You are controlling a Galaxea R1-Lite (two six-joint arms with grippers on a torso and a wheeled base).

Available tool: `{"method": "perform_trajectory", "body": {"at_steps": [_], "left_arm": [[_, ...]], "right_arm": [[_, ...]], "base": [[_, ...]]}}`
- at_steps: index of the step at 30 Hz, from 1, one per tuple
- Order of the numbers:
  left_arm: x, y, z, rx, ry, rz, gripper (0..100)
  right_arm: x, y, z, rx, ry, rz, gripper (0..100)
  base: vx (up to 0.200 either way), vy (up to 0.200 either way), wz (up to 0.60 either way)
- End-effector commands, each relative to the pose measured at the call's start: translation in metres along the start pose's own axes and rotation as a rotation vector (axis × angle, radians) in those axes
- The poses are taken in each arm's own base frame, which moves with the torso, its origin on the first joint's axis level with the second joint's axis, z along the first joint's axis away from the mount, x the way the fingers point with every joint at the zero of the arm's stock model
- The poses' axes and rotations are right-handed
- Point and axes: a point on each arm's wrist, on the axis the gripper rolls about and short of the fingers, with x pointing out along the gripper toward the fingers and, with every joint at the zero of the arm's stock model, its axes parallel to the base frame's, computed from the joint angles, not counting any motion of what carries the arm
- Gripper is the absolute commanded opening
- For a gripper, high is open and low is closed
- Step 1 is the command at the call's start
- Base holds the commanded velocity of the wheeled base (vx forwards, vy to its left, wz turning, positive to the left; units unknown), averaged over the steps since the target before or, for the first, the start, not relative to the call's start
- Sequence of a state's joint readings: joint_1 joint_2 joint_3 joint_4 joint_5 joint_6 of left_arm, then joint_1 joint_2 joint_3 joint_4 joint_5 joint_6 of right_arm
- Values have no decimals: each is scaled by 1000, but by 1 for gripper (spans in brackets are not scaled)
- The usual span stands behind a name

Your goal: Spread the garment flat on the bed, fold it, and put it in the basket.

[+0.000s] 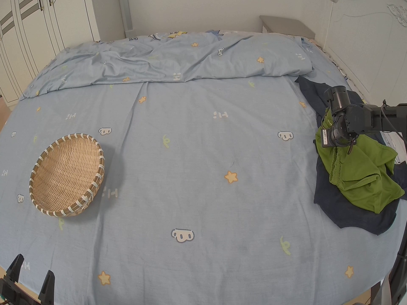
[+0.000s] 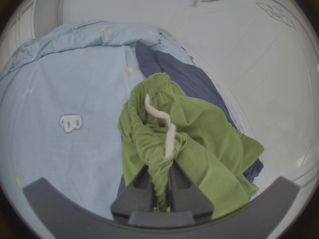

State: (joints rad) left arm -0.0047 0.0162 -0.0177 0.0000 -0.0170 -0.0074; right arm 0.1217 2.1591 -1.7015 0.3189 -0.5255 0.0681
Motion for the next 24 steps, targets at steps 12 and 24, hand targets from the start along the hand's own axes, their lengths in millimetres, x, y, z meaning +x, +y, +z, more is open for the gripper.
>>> {"method": "perform_trajectory", "body": {"at_steps": [12,24], "left_arm": [[0,0,-5,0,0,0,100],[0,0,-5,0,0,0,100]], "right_arm": [[-161,-12,7,71,-7,292,0],[-238,27,-28,104,159,633,0]], "base": [[0,0,0],[0,0,0]]}}
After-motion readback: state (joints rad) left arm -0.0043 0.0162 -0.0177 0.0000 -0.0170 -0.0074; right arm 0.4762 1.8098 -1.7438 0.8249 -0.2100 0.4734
